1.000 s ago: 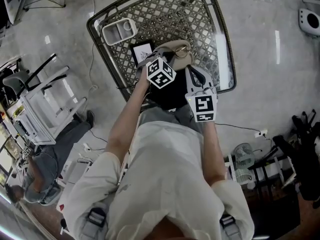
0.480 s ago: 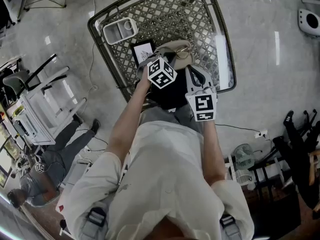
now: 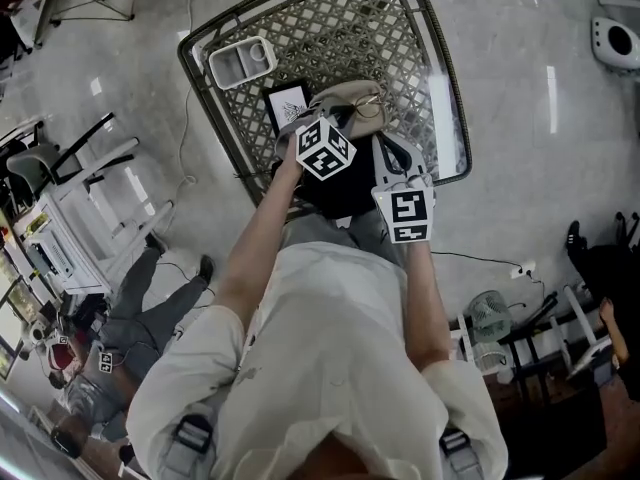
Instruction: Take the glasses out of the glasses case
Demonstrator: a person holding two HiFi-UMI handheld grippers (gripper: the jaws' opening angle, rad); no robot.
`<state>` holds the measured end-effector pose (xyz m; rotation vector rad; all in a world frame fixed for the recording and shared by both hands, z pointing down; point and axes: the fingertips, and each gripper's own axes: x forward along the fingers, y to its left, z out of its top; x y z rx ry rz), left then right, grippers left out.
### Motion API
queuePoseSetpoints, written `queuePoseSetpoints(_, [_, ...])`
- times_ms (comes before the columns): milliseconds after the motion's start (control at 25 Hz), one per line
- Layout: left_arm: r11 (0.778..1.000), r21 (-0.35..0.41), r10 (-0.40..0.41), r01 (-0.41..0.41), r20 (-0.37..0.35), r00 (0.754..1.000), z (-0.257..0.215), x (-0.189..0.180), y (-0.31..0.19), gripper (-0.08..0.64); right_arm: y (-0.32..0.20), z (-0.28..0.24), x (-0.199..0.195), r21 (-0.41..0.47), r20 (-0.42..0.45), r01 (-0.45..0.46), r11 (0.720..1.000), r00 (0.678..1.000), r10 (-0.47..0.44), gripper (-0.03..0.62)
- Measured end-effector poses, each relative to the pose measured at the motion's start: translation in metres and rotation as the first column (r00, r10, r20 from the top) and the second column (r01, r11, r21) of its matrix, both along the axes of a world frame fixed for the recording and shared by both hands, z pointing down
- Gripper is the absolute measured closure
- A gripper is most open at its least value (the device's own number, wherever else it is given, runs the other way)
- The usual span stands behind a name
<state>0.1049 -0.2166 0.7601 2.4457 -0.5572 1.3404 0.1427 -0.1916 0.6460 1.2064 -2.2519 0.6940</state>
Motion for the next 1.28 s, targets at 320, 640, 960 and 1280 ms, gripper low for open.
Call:
queuePoseSetpoints(320, [0.997, 0.069, -0.014, 0.017, -0.039, 0.999, -0.030, 0.000, -0.008, 0.532, 0.003, -0.013, 0.002, 0.031, -0.015, -0.017, 0.999, 1.000, 0.017, 0.584])
queuePoseSetpoints(640, [0.987, 0.146, -0.054, 0.068, -0.099, 0.994, -0.082, -0.009, -0.012, 0.532, 0.007, -0.040, 0.001, 0.081, -0.031, -0.021, 0.996, 0.999, 0.024, 0.584])
queuePoseSetpoints(960, [0.971, 0.204, -0.092, 0.127, -0.173, 0.981, -0.123, -0.022, -0.012, 0.532, 0.007, -0.058, -0.001, 0.129, -0.050, -0.027, 0.991, 0.998, 0.033, 0.584])
queuePoseSetpoints(1280, [0.949, 0.260, -0.113, 0.177, -0.246, 0.963, -0.167, -0.037, -0.002, 0.532, 0.011, -0.086, -0.004, 0.190, -0.083, -0.016, 0.982, 0.996, 0.032, 0.584])
